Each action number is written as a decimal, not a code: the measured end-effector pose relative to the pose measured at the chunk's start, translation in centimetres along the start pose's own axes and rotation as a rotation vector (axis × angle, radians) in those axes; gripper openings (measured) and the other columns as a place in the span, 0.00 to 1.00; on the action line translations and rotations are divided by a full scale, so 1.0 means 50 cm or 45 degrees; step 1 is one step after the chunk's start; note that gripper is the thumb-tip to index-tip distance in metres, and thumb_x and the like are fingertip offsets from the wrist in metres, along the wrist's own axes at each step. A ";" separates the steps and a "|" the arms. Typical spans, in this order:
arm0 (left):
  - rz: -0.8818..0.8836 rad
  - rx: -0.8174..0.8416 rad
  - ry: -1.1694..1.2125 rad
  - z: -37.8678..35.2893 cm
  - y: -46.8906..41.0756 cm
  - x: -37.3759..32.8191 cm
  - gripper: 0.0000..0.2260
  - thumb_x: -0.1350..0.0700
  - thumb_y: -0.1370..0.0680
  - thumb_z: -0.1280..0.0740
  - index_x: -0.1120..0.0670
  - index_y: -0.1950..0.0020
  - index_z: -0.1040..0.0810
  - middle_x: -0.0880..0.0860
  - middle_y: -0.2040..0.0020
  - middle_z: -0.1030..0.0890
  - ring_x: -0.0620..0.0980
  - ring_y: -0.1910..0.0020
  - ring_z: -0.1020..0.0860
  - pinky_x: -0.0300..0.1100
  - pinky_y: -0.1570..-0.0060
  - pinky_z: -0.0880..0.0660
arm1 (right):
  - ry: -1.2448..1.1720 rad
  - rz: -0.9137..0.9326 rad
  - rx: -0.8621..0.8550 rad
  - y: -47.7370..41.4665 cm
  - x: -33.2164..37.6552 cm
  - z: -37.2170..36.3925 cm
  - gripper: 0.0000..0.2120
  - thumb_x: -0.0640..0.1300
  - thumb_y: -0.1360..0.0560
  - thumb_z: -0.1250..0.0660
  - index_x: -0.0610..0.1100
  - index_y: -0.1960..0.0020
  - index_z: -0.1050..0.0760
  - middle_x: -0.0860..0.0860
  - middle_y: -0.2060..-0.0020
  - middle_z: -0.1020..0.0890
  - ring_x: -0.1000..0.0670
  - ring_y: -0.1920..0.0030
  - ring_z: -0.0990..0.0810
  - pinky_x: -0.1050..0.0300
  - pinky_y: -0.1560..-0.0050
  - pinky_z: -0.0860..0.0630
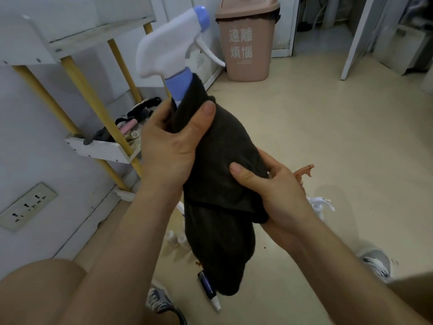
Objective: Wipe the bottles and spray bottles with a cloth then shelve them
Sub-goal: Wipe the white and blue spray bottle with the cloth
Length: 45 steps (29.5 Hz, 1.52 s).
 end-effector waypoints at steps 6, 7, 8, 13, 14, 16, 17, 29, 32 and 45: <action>0.246 0.116 0.166 0.002 0.003 0.036 0.23 0.46 0.34 0.25 0.51 0.42 0.23 0.48 0.48 0.15 0.48 0.47 0.17 0.44 0.47 0.20 | 0.097 0.067 -0.173 0.008 0.008 0.007 0.27 0.38 0.37 0.24 0.43 0.38 0.21 0.48 0.48 0.14 0.45 0.48 0.15 0.47 0.48 0.18; 0.288 0.135 0.203 0.002 0.004 0.046 0.23 0.47 0.34 0.25 0.52 0.41 0.23 0.50 0.46 0.15 0.49 0.46 0.17 0.46 0.46 0.20 | 0.080 0.074 -0.208 0.007 0.007 0.007 0.27 0.38 0.37 0.24 0.43 0.38 0.21 0.48 0.49 0.14 0.45 0.49 0.15 0.47 0.49 0.18; 0.329 0.171 0.207 0.004 0.005 0.055 0.22 0.48 0.33 0.25 0.52 0.41 0.23 0.51 0.46 0.15 0.50 0.46 0.17 0.46 0.46 0.20 | 0.044 0.064 -0.239 0.006 0.003 0.010 0.25 0.36 0.36 0.24 0.43 0.39 0.21 0.47 0.50 0.14 0.45 0.50 0.15 0.47 0.51 0.17; 0.534 0.552 0.153 0.030 0.006 0.076 0.27 0.62 0.32 0.26 0.56 0.34 0.26 0.54 0.40 0.18 0.54 0.40 0.19 0.50 0.41 0.23 | -0.001 -0.062 -0.339 0.001 -0.017 0.032 0.21 0.38 0.33 0.25 0.41 0.40 0.21 0.45 0.51 0.14 0.43 0.52 0.14 0.49 0.56 0.17; 0.517 0.505 0.205 0.028 0.009 0.080 0.28 0.64 0.33 0.25 0.57 0.34 0.26 0.55 0.40 0.18 0.55 0.40 0.19 0.50 0.42 0.22 | 0.058 -0.062 -0.319 -0.001 -0.011 0.036 0.19 0.40 0.32 0.25 0.42 0.41 0.20 0.45 0.51 0.14 0.43 0.52 0.14 0.48 0.55 0.17; 0.428 0.303 0.248 0.019 0.021 0.083 0.29 0.62 0.35 0.22 0.56 0.35 0.25 0.53 0.44 0.16 0.52 0.44 0.17 0.47 0.46 0.20 | 0.392 -0.059 -0.220 -0.003 0.013 0.038 0.18 0.47 0.29 0.26 0.47 0.40 0.21 0.49 0.49 0.15 0.45 0.49 0.15 0.47 0.50 0.18; 0.373 0.230 0.229 0.014 0.027 0.086 0.30 0.59 0.37 0.23 0.55 0.36 0.25 0.51 0.45 0.16 0.50 0.46 0.17 0.46 0.48 0.19 | 0.696 -0.053 -0.153 -0.005 0.030 0.041 0.20 0.53 0.28 0.28 0.49 0.38 0.23 0.51 0.47 0.16 0.47 0.46 0.16 0.47 0.46 0.19; 0.144 0.445 -0.002 -0.057 0.077 0.086 0.19 0.46 0.21 0.36 0.48 0.30 0.27 0.45 0.42 0.18 0.41 0.42 0.20 0.37 0.45 0.23 | 0.447 0.312 -0.299 -0.026 -0.006 0.007 0.13 0.60 0.21 0.41 0.53 0.44 0.28 0.54 0.54 0.21 0.66 0.54 0.20 0.70 0.58 0.26; 0.265 0.501 0.093 -0.064 0.073 0.087 0.23 0.38 0.22 0.44 0.43 0.30 0.28 0.43 0.36 0.20 0.41 0.37 0.23 0.43 0.37 0.25 | 0.348 0.253 -0.456 -0.022 0.003 0.018 0.11 0.55 0.18 0.46 0.54 0.56 0.32 0.54 0.63 0.29 0.76 0.71 0.29 0.80 0.69 0.33; 0.913 0.560 0.432 -0.035 0.063 0.115 0.31 0.33 0.29 0.37 0.49 0.31 0.25 0.52 0.36 0.20 0.52 0.37 0.21 0.52 0.38 0.24 | 0.711 0.794 -0.508 -0.051 -0.027 0.073 0.08 0.43 0.21 0.42 0.49 0.52 0.25 0.57 0.58 0.21 0.60 0.56 0.22 0.67 0.53 0.28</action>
Point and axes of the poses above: each hand's wrist, its own y-axis away from the middle knuckle, its own z-axis out of the back of the hand, x = y × z, the point moved 1 cm from there along -y, towards the middle knuckle
